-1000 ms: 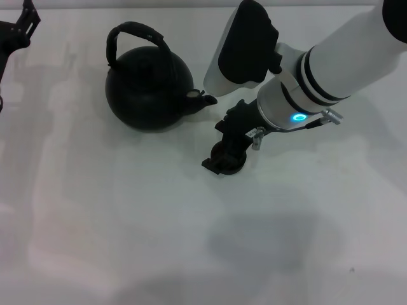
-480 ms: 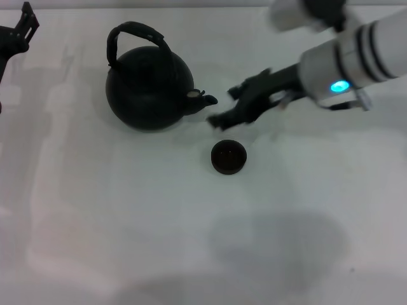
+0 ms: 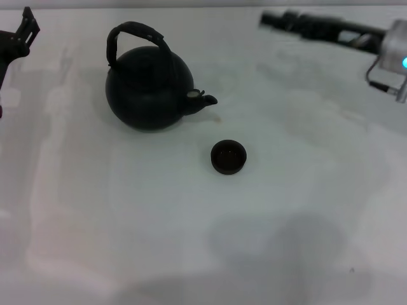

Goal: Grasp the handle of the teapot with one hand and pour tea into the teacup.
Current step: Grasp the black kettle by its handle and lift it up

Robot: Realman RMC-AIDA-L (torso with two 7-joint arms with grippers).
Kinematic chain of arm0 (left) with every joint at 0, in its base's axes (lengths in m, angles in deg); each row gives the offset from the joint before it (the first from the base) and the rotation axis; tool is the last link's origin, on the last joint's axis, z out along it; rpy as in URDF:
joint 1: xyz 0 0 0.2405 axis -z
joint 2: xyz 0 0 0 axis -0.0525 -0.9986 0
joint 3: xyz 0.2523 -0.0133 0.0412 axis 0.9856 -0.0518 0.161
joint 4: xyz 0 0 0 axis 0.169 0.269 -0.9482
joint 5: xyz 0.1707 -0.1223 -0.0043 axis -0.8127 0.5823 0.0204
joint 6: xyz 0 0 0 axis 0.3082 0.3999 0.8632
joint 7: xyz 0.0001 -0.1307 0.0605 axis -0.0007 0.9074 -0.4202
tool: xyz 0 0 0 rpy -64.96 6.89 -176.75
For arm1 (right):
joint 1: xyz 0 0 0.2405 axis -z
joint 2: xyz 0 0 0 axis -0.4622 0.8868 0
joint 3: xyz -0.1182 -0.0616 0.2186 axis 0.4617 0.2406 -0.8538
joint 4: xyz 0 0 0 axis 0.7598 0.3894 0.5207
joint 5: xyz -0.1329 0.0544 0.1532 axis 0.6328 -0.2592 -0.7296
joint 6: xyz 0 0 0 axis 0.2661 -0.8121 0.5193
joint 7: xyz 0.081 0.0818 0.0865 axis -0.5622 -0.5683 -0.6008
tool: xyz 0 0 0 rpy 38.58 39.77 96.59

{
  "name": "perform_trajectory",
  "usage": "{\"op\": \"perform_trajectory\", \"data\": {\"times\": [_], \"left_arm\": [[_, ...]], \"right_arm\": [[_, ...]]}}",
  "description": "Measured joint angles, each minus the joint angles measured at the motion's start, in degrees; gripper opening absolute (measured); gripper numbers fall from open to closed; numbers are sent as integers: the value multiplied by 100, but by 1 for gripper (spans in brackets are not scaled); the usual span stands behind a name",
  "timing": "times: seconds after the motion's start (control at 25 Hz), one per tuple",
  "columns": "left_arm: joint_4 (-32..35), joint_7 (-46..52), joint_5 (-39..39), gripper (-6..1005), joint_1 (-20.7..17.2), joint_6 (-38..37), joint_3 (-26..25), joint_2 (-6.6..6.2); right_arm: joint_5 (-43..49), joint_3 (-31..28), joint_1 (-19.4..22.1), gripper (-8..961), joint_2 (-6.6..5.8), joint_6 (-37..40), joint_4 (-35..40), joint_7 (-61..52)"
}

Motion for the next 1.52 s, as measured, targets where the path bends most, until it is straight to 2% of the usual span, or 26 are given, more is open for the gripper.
{"op": "perform_trajectory", "data": {"times": [0.04, 0.2, 0.48, 0.68, 0.8, 0.88, 0.96, 1.12, 1.36, 1.52], "left_arm": [[0, 0, 3, 877, -4, 3, 0, 3], [-50, 0, 41, 877, -70, 13, -2, 9], [-162, 88, 57, 878, -65, 193, -20, 27], [-125, 206, 45, 878, -156, 191, -6, 33], [15, 318, -7, 878, -380, 30, 100, 31], [44, 393, -44, 878, -463, -92, 352, 8], [11, 466, -87, 878, -521, -331, 781, -29], [-181, 424, -112, 878, -607, -657, 979, -21], [-327, 610, -769, 877, -914, -1373, 1560, -57], [-511, 801, -1409, 877, -919, -1662, 1641, -76]], "right_arm": [[-451, -253, 22, 844, 4, 41, -315, 494], [-1466, -708, 119, 843, 48, 521, -773, 1987], [-3421, -740, 112, 842, 59, 1139, -1447, 5146], [-4427, -751, 115, 841, 67, 1429, -1716, 6746], [-4934, -757, 96, 841, 63, 1553, -1762, 6963], [-5114, -806, 97, 841, 44, 1604, -1784, 6963], [-5139, -959, 121, 841, 36, 1609, -1811, 6964], [-5148, -1409, 142, 841, 36, 1572, -2052, 6990], [-5154, -1565, 293, 841, 26, 1490, -2185, 6987], [-5153, -1575, 296, 840, 29, 1490, -2255, 6985]]}}
